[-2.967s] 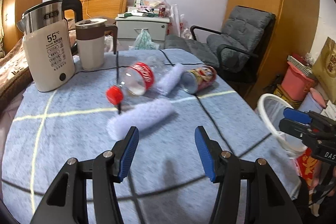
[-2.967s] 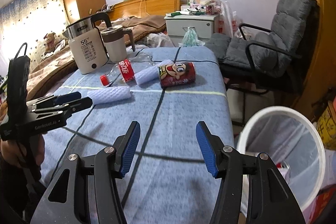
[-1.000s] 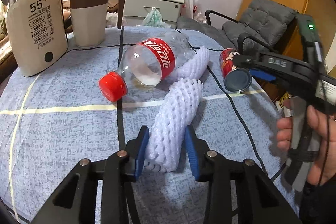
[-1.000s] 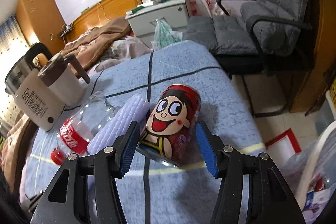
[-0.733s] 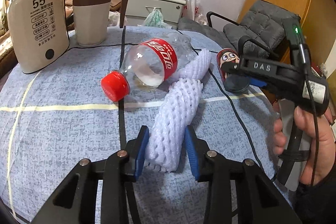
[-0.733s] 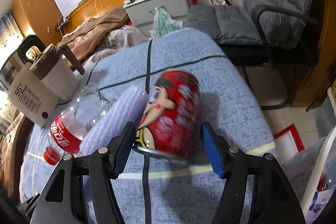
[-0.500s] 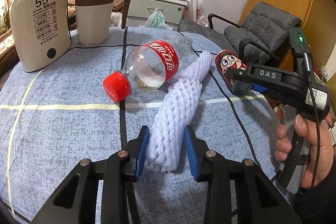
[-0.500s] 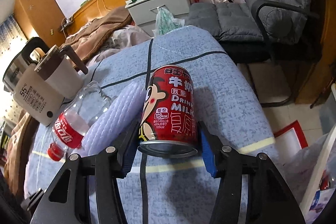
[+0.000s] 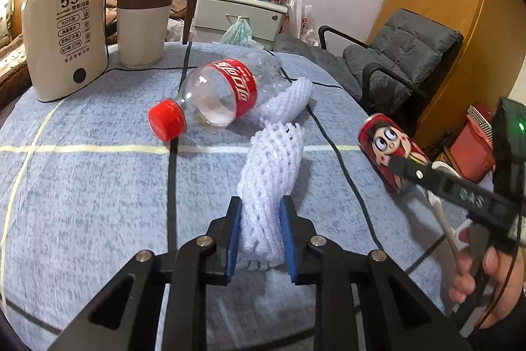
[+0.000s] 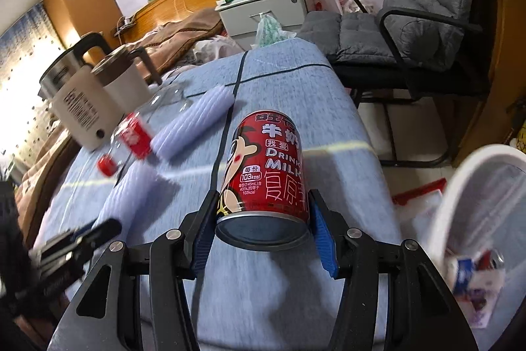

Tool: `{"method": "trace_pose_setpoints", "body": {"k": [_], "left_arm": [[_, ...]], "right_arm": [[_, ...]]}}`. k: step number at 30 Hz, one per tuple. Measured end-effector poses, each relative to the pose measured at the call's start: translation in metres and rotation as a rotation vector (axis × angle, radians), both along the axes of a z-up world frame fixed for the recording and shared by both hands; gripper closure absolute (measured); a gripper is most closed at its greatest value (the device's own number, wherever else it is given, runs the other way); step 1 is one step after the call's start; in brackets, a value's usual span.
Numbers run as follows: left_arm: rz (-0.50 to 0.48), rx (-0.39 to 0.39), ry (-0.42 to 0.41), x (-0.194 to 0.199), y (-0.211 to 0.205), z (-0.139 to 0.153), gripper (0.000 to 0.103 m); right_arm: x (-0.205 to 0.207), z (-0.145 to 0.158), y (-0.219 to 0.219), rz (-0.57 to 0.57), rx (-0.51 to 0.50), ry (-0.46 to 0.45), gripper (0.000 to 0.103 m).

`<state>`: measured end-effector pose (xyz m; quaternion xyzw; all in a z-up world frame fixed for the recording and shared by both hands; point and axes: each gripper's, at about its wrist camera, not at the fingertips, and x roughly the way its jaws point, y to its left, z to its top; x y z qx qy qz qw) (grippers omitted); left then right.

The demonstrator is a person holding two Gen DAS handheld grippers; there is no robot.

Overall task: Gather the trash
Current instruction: 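Carry the foam net and red can with both tools over the wastebasket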

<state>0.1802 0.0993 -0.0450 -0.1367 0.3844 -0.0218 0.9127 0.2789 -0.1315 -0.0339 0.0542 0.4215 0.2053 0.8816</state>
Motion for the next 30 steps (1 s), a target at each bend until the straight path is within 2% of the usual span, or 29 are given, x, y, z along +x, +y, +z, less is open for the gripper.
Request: {"method": "trace_pose_setpoints", "body": {"k": [15,30], "left_arm": [[-0.067,-0.019,-0.024,-0.036,-0.05,0.024,0.08],[-0.219,-0.003,-0.074,-0.033,-0.124,0.052,0.08]], "right_arm": [[-0.076,0.024,-0.053,-0.013,0.03,-0.051,0.049],[-0.111,0.043,-0.129,-0.155,0.02,-0.092,0.049]]}}
